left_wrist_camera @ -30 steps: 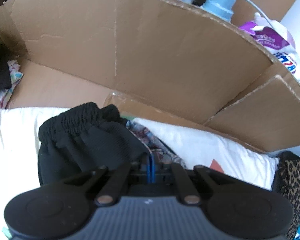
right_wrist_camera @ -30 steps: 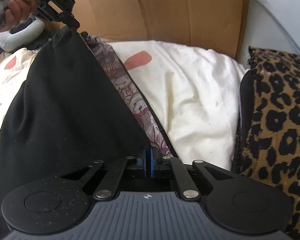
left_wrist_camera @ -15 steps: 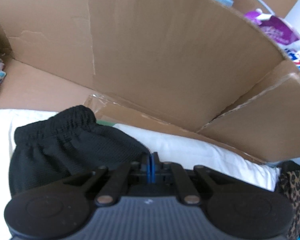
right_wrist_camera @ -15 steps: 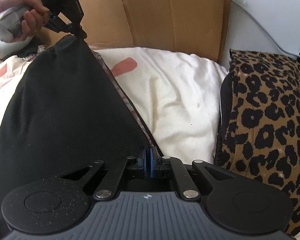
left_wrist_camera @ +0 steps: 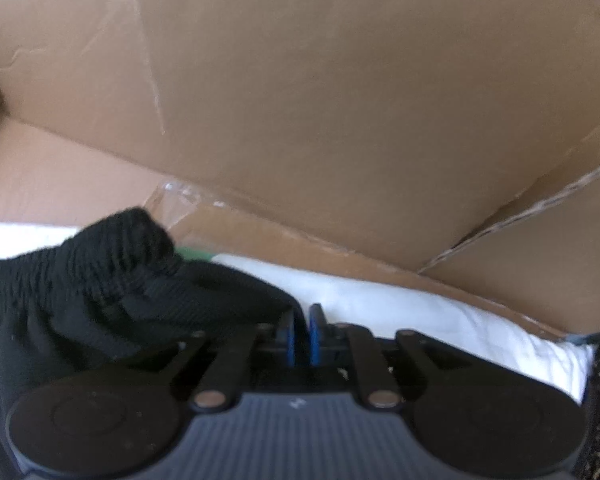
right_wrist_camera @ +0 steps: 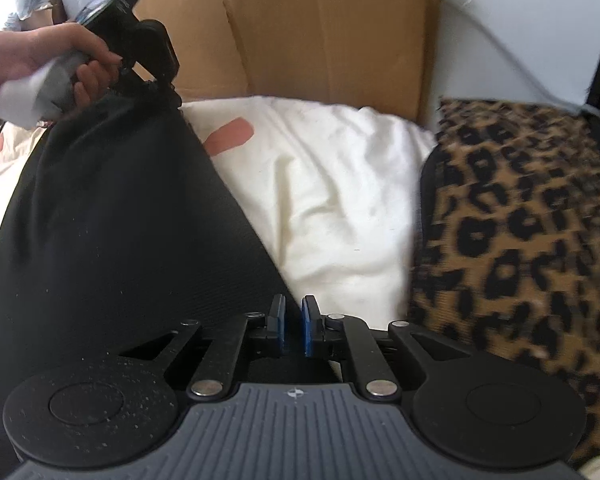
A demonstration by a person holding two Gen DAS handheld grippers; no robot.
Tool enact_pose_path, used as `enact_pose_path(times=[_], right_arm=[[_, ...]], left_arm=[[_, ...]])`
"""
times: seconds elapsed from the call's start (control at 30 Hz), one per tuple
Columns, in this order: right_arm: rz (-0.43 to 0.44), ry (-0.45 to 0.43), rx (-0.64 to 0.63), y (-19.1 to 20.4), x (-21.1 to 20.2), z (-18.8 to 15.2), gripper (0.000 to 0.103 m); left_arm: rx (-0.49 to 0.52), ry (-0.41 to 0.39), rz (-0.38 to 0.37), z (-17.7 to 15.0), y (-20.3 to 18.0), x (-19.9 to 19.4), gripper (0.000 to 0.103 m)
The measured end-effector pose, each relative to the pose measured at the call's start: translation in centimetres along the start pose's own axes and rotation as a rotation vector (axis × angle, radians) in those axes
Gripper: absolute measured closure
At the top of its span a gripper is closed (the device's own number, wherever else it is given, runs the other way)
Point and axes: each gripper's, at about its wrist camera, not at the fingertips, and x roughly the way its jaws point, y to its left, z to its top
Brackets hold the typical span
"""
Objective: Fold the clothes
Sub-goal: 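Pull the waistband corner with the left gripper while the right gripper pins the shorts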
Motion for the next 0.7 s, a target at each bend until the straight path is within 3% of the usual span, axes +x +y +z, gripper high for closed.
enact_pose_path(times=[0.2, 0.37, 0.57, 0.7], right_arm=[[-0.002, -0.058, 0.081, -2.6, -4.4, -0.9, 0.097], [0.008, -0.056, 0.083, -3.7, -5.4, -1.9, 0.097], [0.067, -0.04, 0.055, -2.1, -4.5, -2.0, 0.097], [0.109, -0.009, 0.028, -0.2, -2.9, -1.1, 0.097]], left_arm=[[0.044, -0.029, -0.04, 0.1, 0.6, -3.5, 0.073], [0.149, -0.037, -0.037, -0.9, 1.3, -6.0, 0.073], [0.307, -0.031, 0.034, -2.4, 2.3, -6.3, 0.073], [0.323, -0.075, 0.078, -2.5, 3.3, -5.8, 0.074]])
